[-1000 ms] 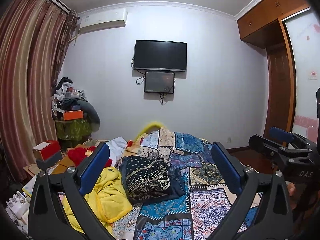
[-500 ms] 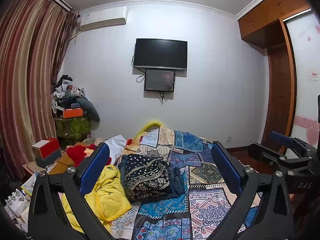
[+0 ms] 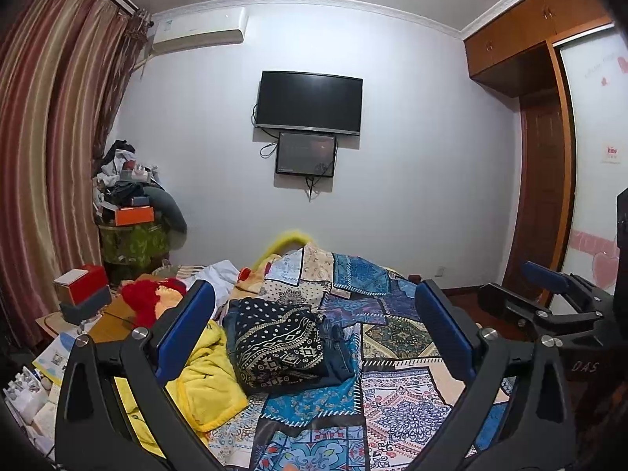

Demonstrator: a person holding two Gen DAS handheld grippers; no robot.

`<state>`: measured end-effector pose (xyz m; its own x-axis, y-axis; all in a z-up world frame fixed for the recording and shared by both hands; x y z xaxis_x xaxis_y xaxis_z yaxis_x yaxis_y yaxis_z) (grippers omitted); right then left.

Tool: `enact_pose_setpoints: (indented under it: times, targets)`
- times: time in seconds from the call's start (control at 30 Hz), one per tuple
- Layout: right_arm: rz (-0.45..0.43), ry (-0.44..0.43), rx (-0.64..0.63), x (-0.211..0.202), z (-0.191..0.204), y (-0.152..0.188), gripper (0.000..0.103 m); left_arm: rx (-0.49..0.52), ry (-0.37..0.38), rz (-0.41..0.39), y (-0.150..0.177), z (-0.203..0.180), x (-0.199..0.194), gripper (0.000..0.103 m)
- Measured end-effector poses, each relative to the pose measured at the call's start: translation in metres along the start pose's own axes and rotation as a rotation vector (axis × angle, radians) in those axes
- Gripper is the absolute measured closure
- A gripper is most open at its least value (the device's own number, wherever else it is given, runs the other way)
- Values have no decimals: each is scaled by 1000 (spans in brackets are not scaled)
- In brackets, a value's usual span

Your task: Fold large clothes

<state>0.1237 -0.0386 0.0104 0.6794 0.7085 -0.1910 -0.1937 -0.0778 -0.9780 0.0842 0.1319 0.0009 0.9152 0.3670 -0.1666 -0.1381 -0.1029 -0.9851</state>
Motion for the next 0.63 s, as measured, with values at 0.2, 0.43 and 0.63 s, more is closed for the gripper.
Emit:
enact_pose_setpoints:
  times: [0.2, 0.43, 0.63]
  targets:
    - [-9, 14, 8, 1, -1, -2, 0, 0, 2, 3, 1, 1, 0, 0]
    - [-11, 16, 9, 2, 2, -1, 0, -6, 2, 7, 1, 2, 1, 0]
    - [-10, 12, 18, 3, 3, -2, 0, 3, 11, 17, 4, 1, 3, 0]
Point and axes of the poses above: each gripper's, at about its wrist camera, not at the fingertips, and x roughly the way its jaws point, z to its left, y to its underside, the point moved 1 cm from there along x, roughly the way its jaws point, and after that the axes turned 13 degrees about -y, right-handed, at the moved point
